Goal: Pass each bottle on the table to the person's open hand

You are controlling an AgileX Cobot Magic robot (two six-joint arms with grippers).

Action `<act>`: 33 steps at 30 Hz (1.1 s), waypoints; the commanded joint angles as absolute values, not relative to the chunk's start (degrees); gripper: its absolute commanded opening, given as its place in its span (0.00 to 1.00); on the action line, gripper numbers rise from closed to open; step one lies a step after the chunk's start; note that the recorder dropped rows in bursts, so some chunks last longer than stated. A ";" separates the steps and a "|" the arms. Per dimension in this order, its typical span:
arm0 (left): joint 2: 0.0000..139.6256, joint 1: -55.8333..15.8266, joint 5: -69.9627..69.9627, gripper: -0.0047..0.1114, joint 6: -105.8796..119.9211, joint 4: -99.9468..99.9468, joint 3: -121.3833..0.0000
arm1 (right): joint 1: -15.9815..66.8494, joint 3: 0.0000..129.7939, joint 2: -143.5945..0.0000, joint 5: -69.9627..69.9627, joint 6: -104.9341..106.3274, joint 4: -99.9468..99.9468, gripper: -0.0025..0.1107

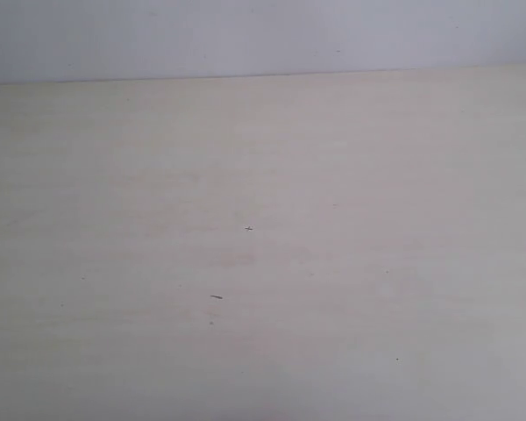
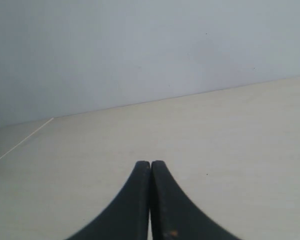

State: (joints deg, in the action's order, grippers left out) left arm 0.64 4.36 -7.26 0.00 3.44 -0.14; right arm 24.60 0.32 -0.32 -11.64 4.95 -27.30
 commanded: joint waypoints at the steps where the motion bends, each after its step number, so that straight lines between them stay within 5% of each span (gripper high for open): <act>1: 0.33 4.07 -7.20 0.11 -0.43 3.09 0.00 | 24.70 0.00 0.00 -11.49 5.35 -26.95 0.02; 13: 0.33 4.07 -7.20 0.11 -0.43 3.09 0.00 | 24.70 0.00 0.00 -8.62 8.17 -24.37 0.02; 21: 0.33 4.07 -7.20 0.11 -0.43 3.09 0.00 | 0.29 0.00 0.00 -6.51 23.20 -21.41 0.02; 33: 0.33 4.07 -7.20 0.11 -0.43 3.09 0.00 | -1.67 0.00 0.00 -7.20 22.32 -24.46 0.02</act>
State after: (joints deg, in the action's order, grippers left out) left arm 0.64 4.36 -7.49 0.00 3.44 -0.14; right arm -1.28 0.32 -0.32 -6.73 22.34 -22.98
